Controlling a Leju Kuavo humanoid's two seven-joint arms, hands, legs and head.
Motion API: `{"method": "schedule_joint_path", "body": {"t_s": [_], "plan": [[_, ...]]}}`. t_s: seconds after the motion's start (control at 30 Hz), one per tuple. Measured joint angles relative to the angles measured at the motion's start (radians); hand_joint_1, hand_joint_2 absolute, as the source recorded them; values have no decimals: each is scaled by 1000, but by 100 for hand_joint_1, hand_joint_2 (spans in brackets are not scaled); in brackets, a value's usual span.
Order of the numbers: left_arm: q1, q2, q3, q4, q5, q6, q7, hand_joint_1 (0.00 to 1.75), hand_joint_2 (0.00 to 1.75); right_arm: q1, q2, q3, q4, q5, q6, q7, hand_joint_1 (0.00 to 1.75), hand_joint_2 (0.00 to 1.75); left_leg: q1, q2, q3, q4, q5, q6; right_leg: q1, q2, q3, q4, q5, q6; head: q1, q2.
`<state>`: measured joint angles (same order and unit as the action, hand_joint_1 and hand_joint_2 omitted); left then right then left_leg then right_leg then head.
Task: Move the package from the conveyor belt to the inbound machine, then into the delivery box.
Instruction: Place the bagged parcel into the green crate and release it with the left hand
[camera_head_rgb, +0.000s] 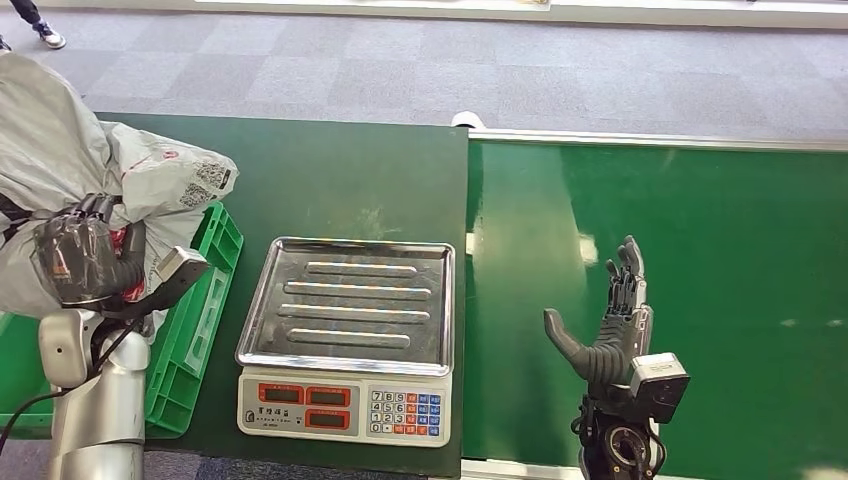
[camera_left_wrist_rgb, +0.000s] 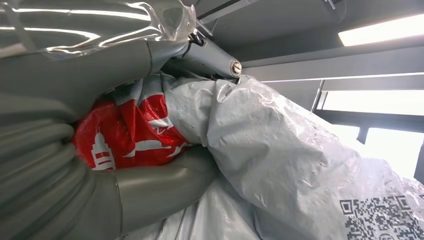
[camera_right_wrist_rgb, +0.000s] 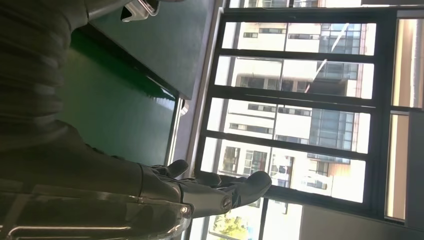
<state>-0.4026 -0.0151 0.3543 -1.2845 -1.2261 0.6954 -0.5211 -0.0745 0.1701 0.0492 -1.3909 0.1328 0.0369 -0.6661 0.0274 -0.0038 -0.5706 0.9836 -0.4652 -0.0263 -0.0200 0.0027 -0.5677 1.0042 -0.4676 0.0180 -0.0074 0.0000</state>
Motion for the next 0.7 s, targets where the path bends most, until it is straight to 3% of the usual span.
{"method": "schedule_joint_path", "body": {"t_s": [0.13,0.33,0.53,0.7], "plan": [[-7,8,0,28,-17,0,61,175,175,0,0,0,0,1,0,0,0,175,0,0,0,0,0,0,0,0,0,0,0,0,0,0],[-73,87,-9,243,-37,-12,324,175,175,0,0,-4,-7,6,5,3,0,175,1,0,0,0,0,0,1,0,0,0,0,0,0,0],[-98,135,19,372,-77,-15,454,175,175,10,0,-8,-22,8,12,6,0,175,1,1,-1,0,0,-1,1,1,-1,0,0,0,0,0],[-116,159,19,465,-197,-264,643,175,175,16,1,-9,-32,17,20,16,0,175,1,2,-1,0,0,-1,1,2,-1,0,0,0,0,0]]}}
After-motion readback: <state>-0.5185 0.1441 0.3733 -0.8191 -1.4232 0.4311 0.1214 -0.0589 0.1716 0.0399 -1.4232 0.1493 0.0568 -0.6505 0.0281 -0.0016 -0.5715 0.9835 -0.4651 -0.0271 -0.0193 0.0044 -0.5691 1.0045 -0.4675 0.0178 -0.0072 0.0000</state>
